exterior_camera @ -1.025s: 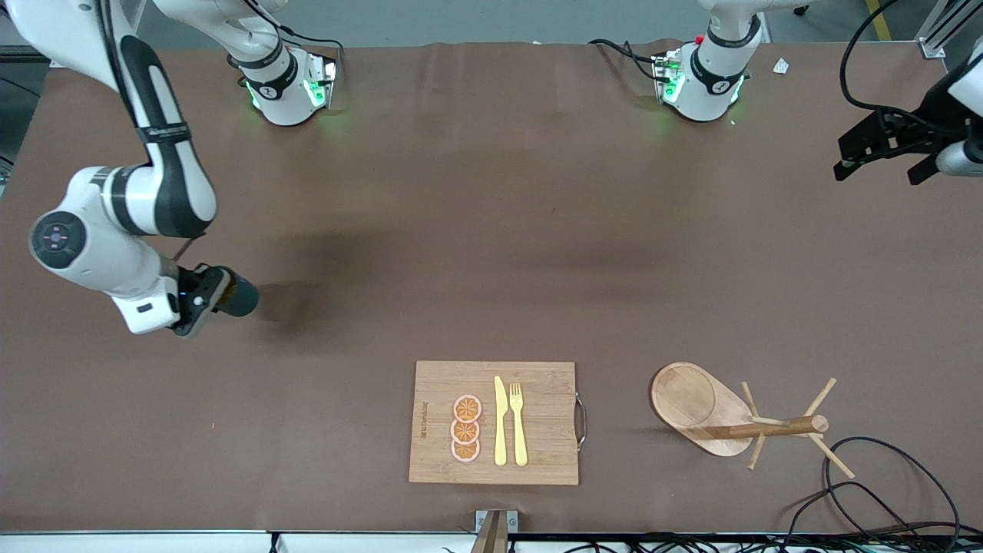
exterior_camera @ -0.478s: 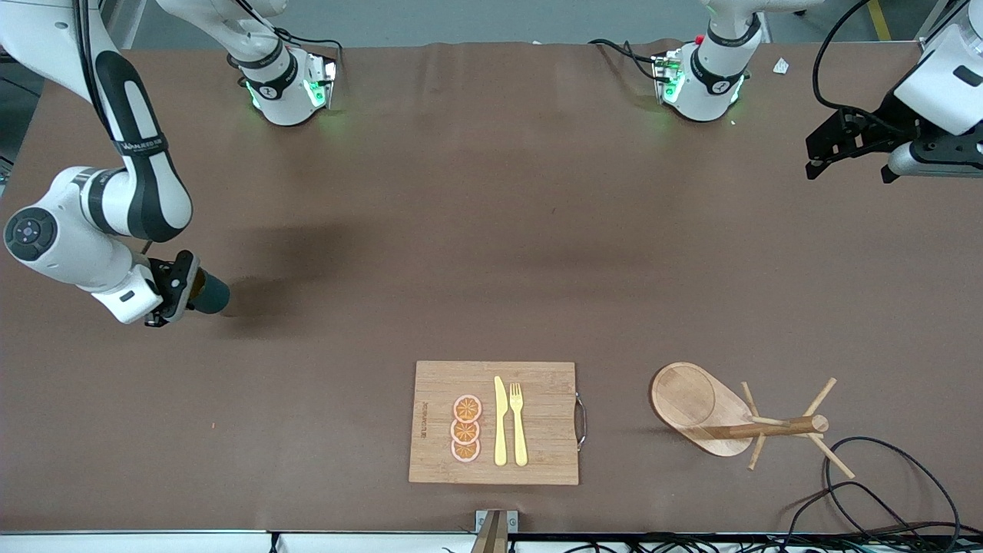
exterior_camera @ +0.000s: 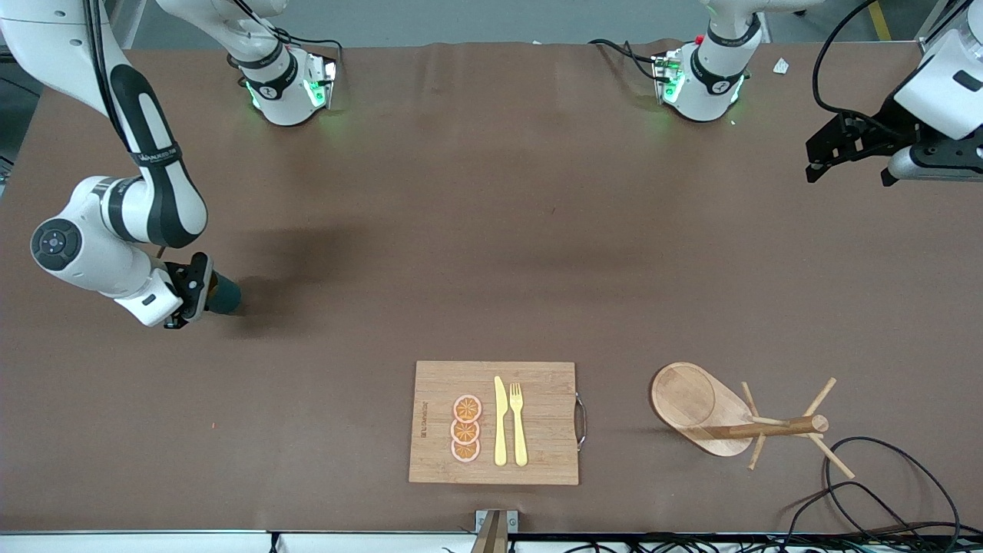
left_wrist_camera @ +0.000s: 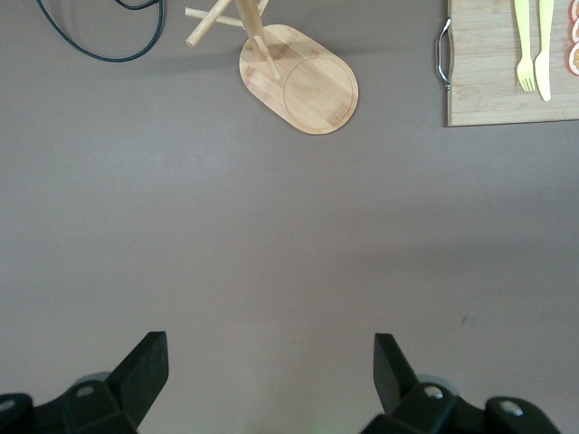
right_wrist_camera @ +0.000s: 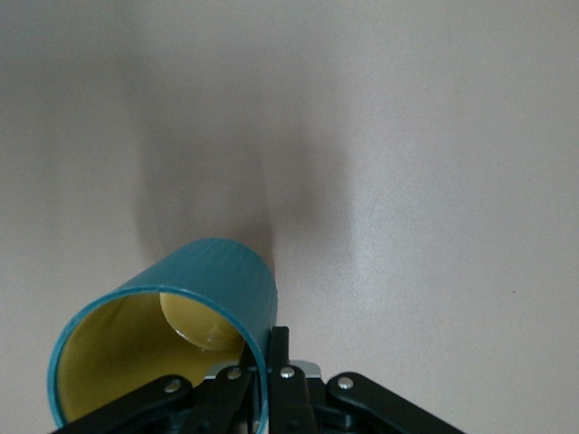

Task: Transfer cup from left to right arm and place
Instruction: 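Carry the teal mug with the right gripper away from the cutting board, then set the mug upright on the table and open the right gripper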

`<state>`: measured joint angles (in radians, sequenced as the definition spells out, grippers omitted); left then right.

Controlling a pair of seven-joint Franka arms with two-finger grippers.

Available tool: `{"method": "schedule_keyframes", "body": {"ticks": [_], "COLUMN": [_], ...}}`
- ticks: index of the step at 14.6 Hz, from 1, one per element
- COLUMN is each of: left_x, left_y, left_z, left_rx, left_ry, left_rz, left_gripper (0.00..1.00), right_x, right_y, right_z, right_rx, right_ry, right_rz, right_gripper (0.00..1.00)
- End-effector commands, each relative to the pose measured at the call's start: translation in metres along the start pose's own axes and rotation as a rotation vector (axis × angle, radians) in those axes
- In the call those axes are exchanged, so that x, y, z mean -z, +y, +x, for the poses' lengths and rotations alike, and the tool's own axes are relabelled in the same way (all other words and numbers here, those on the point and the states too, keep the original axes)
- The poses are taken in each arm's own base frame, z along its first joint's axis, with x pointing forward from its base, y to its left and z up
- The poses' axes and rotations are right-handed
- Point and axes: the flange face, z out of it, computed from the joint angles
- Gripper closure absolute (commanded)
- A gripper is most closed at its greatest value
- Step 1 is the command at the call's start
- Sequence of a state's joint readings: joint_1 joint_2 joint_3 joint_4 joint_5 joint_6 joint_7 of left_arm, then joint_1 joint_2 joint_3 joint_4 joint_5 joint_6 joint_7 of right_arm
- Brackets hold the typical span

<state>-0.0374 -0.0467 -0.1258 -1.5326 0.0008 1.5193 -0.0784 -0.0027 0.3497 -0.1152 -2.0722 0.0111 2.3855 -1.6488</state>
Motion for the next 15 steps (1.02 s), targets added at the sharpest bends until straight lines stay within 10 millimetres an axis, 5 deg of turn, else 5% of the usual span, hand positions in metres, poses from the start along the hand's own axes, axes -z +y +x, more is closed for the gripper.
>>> {"method": "schedule_keyframes", "body": {"ticks": [1, 3, 4, 5, 8, 10, 15], "left_x": [0.001, 0.003, 0.005, 0.008, 0.011, 0.010, 0.011], "left_y": [0.004, 0.004, 0.004, 0.004, 0.003, 0.002, 0.000], "left_z": [0.000, -0.001, -0.003, -0.005, -0.005, -0.005, -0.005], "left_rx": [-0.003, -0.004, -0.004, -0.005, -0.004, -0.002, 0.000], "left_ry": [0.014, 0.018, 0.021, 0.024, 0.029, 0.027, 0.029], "left_rz": [0.015, 0.011, 0.011, 0.011, 0.011, 0.011, 0.012], "left_gripper": [0.00, 0.00, 0.00, 0.00, 0.00, 0.00, 0.00], "right_x": [0.000, -0.001, -0.002, -0.001, 0.008, 0.031, 0.151], "right_y": [-0.005, -0.004, -0.005, -0.005, -0.002, 0.002, 0.001], "right_z": [0.001, 0.001, -0.001, 0.000, 0.002, 0.006, 0.004], "right_rx": [0.026, 0.026, 0.020, 0.016, -0.015, -0.129, -0.495], "right_ry": [-0.010, -0.010, -0.009, -0.006, -0.003, -0.002, -0.014], "right_rz": [-0.003, -0.002, 0.000, 0.001, 0.013, 0.059, 0.122], "right_gripper": [0.98, 0.76, 0.11, 0.00, 0.00, 0.00, 0.00]}}
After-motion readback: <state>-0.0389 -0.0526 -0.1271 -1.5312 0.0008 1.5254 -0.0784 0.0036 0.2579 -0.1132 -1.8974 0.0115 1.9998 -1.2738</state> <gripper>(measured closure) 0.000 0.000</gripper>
